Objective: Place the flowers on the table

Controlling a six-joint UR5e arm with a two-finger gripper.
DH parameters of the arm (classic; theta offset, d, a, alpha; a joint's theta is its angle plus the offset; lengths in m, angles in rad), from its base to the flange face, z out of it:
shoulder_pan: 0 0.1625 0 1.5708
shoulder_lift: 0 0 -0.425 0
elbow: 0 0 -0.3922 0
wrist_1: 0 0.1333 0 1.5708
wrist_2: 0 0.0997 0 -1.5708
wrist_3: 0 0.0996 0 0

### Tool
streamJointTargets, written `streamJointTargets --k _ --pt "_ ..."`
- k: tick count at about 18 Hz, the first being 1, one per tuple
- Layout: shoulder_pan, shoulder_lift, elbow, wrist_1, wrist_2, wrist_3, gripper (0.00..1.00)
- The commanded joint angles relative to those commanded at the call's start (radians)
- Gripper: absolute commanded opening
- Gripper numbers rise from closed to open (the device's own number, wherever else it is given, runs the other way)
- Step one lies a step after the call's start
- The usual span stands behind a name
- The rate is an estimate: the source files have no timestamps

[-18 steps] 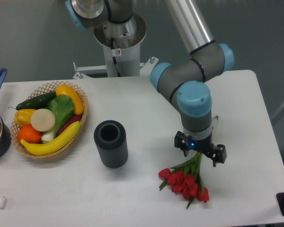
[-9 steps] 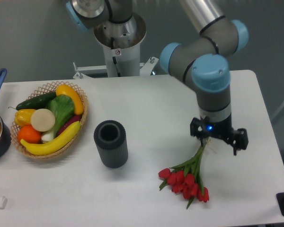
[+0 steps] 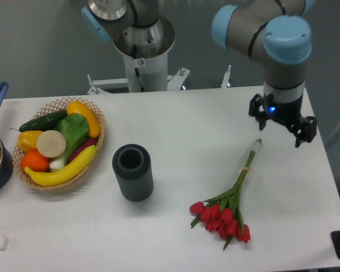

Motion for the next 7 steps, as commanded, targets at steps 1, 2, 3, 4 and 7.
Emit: streamJointTargets --k 1,2,3,4,7 --pt "0.009 0.008 -0.002 0.002 -0.021 0.000 1.00" --pt "0.020 0.011 -0.002 0.002 -0.041 0.000 1.00" --pt "0.029 0.020 -0.003 0.000 -0.058 0.000 1.00" --pt "0.037 0.023 -0.003 0.000 -0.074 0.000 1.00" --pt "0.040 0.029 -0.005 0.000 -0.085 0.000 1.00"
